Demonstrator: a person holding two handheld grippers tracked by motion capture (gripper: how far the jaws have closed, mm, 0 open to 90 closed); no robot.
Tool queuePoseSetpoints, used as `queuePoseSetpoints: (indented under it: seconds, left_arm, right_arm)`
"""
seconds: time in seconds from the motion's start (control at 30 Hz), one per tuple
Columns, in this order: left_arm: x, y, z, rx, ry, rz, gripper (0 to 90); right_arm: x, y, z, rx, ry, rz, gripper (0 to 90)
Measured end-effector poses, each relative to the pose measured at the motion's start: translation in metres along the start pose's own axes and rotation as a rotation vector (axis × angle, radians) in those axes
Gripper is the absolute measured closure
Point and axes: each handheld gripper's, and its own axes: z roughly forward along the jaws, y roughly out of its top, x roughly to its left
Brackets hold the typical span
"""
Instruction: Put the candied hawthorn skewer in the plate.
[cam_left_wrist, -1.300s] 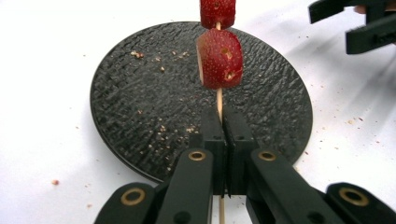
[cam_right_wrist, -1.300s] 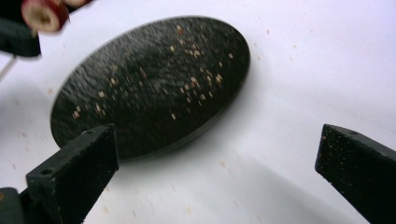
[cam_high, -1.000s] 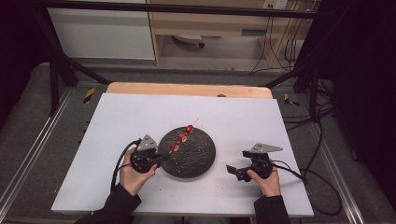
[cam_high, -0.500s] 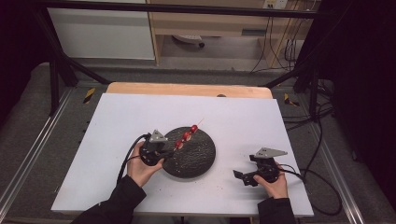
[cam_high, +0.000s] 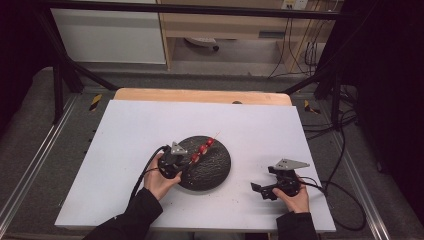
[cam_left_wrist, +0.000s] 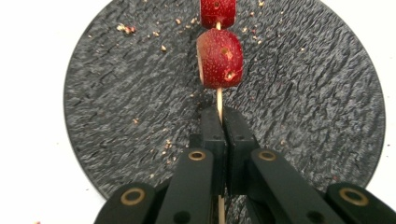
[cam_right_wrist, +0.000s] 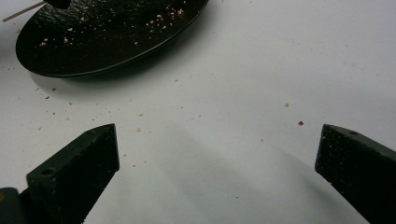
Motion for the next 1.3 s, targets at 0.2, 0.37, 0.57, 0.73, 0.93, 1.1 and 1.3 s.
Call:
queuePoseSetpoints:
  seconds: [0.2,0.37,0.57,0.73,0.93,1.1,1.3]
  left_arm:
    - [-0.003,0.001,0.008,0.024,0.010,0.011,88.3]
    - [-0.004,0.001,0.010,0.039,0.023,0.006,88.2]
    - [-0.007,0.000,0.013,0.057,0.040,0.023,88.2]
    - [-0.007,0.000,0.013,0.054,0.043,0.026,88.0]
    - [-0.006,-0.001,0.012,0.047,0.014,0.019,84.0]
    - [-0.004,-0.001,0.003,0.018,-0.011,0.022,76.2]
    - [0.000,-0.004,-0.008,0.005,-0.051,0.042,58.4]
  right_arm:
    - [-0.001,-0.001,0.000,0.004,-0.006,0.000,0.8]
    - [-0.001,-0.001,0.000,0.004,-0.005,0.004,0.9]
    - [-0.001,-0.001,0.000,0.005,-0.007,0.005,1.0]
    - [-0.001,-0.001,0.000,0.006,-0.009,0.009,1.1]
    - [-0.001,-0.001,-0.001,0.006,-0.009,0.011,1.0]
    - [-0.001,-0.001,-0.001,0.005,-0.007,0.011,1.0]
    - [-0.001,0.000,-0.001,-0.001,-0.004,0.015,0.9]
